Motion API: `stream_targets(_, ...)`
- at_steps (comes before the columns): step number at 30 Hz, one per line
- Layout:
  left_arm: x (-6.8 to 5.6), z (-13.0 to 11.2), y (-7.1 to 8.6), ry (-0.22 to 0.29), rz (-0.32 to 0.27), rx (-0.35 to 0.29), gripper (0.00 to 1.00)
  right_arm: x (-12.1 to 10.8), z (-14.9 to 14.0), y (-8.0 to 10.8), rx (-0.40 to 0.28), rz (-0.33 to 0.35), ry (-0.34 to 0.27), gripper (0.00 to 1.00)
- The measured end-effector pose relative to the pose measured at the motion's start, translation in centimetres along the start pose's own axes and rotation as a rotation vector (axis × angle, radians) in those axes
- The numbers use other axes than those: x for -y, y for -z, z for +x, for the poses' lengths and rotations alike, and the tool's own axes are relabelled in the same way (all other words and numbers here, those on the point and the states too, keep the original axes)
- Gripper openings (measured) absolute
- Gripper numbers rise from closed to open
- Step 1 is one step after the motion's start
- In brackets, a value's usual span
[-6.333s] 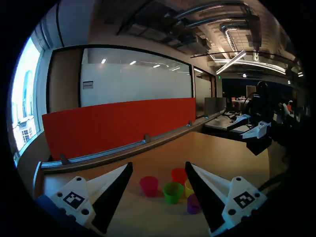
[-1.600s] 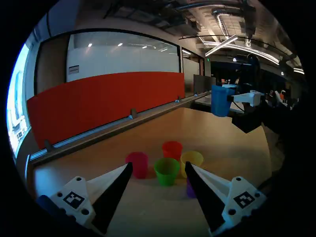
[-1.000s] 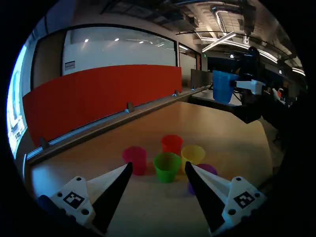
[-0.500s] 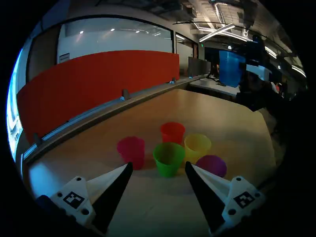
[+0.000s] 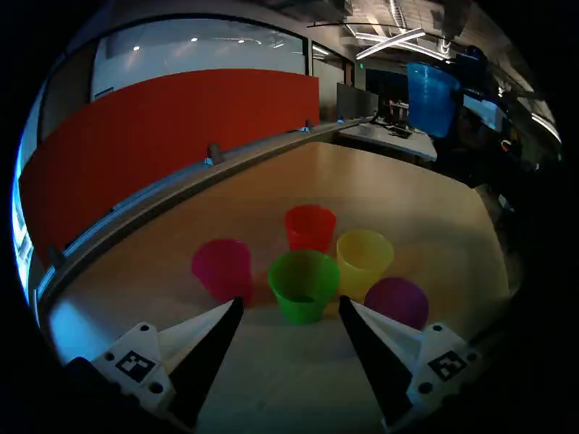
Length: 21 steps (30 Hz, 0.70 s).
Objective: Pour water
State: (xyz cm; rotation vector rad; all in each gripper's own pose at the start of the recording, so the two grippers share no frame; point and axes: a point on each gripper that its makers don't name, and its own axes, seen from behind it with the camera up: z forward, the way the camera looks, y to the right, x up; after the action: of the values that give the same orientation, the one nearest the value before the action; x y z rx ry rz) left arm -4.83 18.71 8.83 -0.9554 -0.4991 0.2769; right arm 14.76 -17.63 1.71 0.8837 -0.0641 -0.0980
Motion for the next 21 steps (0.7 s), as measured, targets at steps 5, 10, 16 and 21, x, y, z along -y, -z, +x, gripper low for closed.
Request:
stream_targets(5,-0.2,-0.4,-1.3,-0.008,-0.016,0.034,0.98,-0.3,-0.2,0.1,0.004,-0.004,0.001,0.9)
stream_targets(10,-0.8,-0.5,-2.4,-0.013,-0.038,0.061,0.99,-0.5,-0.5,0.2,0.007,-0.006,0.002,0.9)
stream_targets(16,-1.0,-0.5,-3.8,-0.019,-0.048,0.083,0.99,-0.8,-0.9,0.4,0.011,-0.01,0.002,0.9)
stream_targets(21,-1.0,-0.6,-4.8,-0.018,-0.053,0.101,0.98,-1.0,-1.1,0.5,0.013,-0.015,0.001,0.9)
